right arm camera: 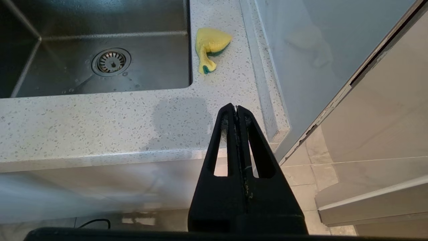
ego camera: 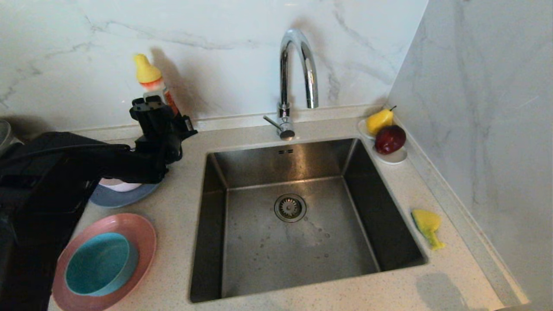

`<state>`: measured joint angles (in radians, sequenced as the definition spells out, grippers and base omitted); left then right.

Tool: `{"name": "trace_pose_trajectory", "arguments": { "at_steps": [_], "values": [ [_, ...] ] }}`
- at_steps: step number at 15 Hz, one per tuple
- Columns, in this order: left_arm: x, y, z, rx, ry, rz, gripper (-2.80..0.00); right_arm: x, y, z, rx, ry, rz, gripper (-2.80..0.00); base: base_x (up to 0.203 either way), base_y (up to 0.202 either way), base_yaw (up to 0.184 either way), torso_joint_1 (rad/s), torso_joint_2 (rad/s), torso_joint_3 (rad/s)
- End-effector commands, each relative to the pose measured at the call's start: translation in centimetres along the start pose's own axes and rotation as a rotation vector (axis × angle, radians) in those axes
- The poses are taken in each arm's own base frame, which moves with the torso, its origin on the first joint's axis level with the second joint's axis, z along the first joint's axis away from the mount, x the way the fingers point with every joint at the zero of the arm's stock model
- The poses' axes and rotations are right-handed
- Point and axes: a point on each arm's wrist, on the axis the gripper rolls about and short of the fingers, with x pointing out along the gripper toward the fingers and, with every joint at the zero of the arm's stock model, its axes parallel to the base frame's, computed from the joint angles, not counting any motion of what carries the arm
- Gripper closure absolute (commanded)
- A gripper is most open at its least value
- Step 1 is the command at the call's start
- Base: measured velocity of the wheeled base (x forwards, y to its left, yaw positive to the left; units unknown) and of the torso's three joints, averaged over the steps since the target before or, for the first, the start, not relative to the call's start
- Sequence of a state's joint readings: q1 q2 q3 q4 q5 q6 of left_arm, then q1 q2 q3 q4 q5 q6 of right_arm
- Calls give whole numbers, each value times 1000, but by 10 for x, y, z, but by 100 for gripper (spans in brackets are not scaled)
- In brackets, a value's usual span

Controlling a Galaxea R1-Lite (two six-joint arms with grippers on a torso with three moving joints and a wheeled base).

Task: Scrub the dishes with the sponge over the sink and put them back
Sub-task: Grab the dish soap, then squeeze it onto the sponge

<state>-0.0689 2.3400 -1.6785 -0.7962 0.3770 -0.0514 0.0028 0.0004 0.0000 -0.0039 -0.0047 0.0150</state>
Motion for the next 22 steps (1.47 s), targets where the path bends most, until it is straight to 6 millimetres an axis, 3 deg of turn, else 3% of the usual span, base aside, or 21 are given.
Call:
{"name": "trace_pose_trajectory", "arguments": {
  "at_steps": [1,6,10,13,19,22],
  "values": [
    [-26,1,52,-30,-66,-11,0,0,0,0,0,0,0,0,0,0,0,0,0,0],
    [-104,5,128,-31,-122,-69,0,0,0,0,0,-1,0,0,0,0,0,0,0,0],
    [-191,5,191,8,-125,-186,0,0,0,0,0,-1,1,0,0,0,0,0,0,0],
    [-253,3,221,123,-49,-312,0,0,0,0,0,-1,0,0,0,0,0,0,0,0],
    [-296,-2,254,193,-97,-449,0,0,0,0,0,0,2,0,0,0,0,0,0,0],
    [-309,-9,253,215,-60,-531,0,0,0,0,0,-1,0,0,0,0,0,0,0,0]
  ]
}}
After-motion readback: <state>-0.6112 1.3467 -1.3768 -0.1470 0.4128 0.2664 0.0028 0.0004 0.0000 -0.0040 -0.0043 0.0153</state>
